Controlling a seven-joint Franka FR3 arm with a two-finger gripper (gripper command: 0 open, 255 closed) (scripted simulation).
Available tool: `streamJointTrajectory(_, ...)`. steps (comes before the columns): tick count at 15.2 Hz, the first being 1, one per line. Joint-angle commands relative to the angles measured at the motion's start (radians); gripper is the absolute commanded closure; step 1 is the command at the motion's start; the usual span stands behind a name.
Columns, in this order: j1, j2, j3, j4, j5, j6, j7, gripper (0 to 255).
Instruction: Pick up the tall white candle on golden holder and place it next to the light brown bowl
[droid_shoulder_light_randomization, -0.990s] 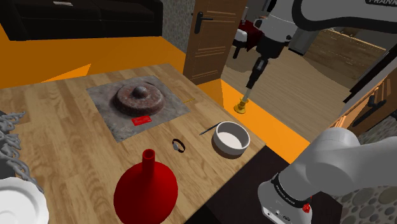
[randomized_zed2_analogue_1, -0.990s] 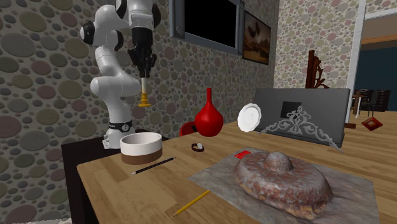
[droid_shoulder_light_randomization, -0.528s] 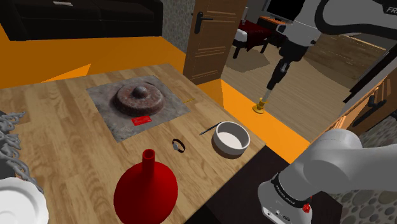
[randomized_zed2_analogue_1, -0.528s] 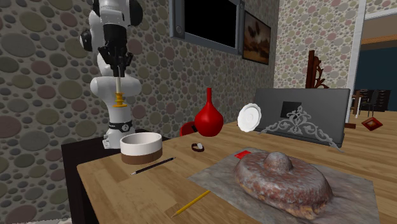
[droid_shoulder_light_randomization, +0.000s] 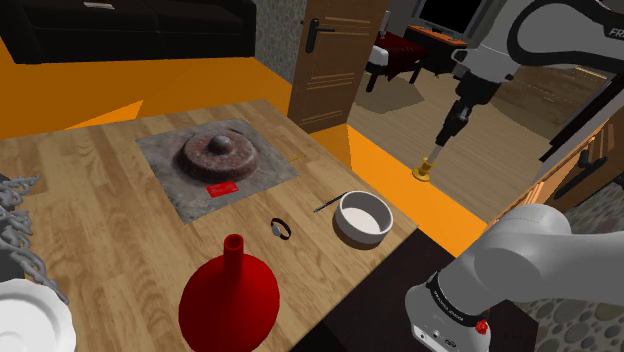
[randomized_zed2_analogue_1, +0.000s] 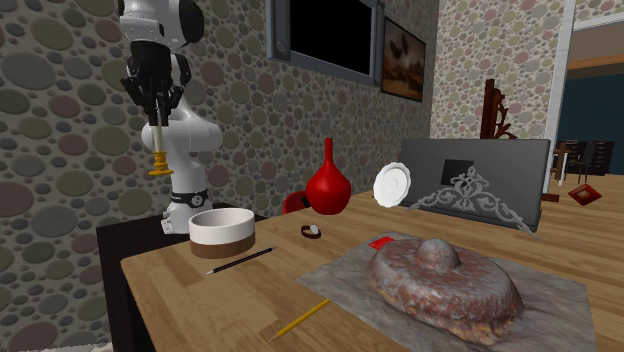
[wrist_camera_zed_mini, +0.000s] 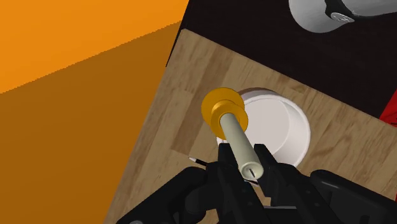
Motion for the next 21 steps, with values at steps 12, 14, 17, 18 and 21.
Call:
streamJointTrajectory(12,-0.019,-0.005,-0.040,-0.176,-0.040,0.170,0.004,255)
streamJointTrajectory(14,-0.022,-0.001,-0.047,-0.200,-0.047,0.198,0.005,255)
streamJointTrajectory(17,-0.026,0.007,-0.059,-0.236,-0.058,0.242,0.006,255)
streamJointTrajectory(18,-0.028,0.011,-0.062,-0.247,-0.062,0.257,0.006,255)
streamJointTrajectory(21,-0.032,0.024,-0.074,-0.281,-0.074,0.303,0.007,255)
